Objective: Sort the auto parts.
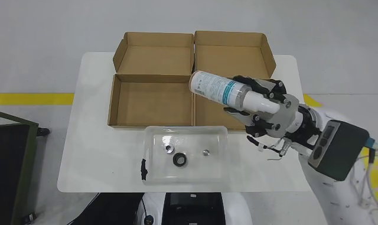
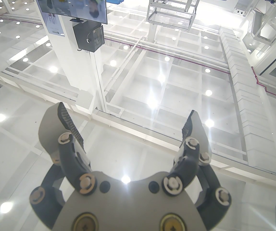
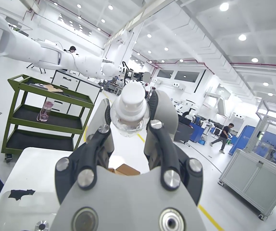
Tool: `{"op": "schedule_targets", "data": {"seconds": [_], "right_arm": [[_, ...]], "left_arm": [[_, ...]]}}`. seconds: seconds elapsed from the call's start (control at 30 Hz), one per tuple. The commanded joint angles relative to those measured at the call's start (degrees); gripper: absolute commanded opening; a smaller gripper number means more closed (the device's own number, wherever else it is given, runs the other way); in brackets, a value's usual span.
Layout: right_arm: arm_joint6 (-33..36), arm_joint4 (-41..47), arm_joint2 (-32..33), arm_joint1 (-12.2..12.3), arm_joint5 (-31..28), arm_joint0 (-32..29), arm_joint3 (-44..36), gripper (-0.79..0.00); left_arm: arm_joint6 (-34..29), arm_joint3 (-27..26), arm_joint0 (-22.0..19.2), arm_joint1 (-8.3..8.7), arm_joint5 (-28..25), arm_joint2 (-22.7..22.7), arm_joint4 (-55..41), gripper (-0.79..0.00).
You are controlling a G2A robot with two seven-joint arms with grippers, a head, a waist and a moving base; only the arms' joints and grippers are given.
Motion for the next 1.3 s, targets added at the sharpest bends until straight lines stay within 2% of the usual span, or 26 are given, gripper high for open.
{"op": "schedule_targets", "data": {"seconds": [0.0, 0.57, 0.93, 1.27], "right_arm": [[-0.33, -0.16, -0.12, -0.01, -0.54, 0.0, 0.17, -0.785], [6.9, -0.39, -4.16, -0.08, -4.07, -0.47, 3.23, -0.785], [11.68, -1.28, -6.02, -0.06, -6.33, 0.52, 11.67, -0.785], [17.28, -2.74, -5.67, 0.32, -5.94, -0.95, 16.6, -0.785]], "left_arm": [[0.0, 0.0, 0.0, 0.0, 0.0, 0.0, 0.0, 0.0], [0.0, 0.0, 0.0, 0.0, 0.0, 0.0, 0.0, 0.0], [0.0, 0.0, 0.0, 0.0, 0.0, 0.0, 0.0, 0.0], [0.0, 0.0, 0.0, 0.0, 0.0, 0.0, 0.0, 0.0]]}}
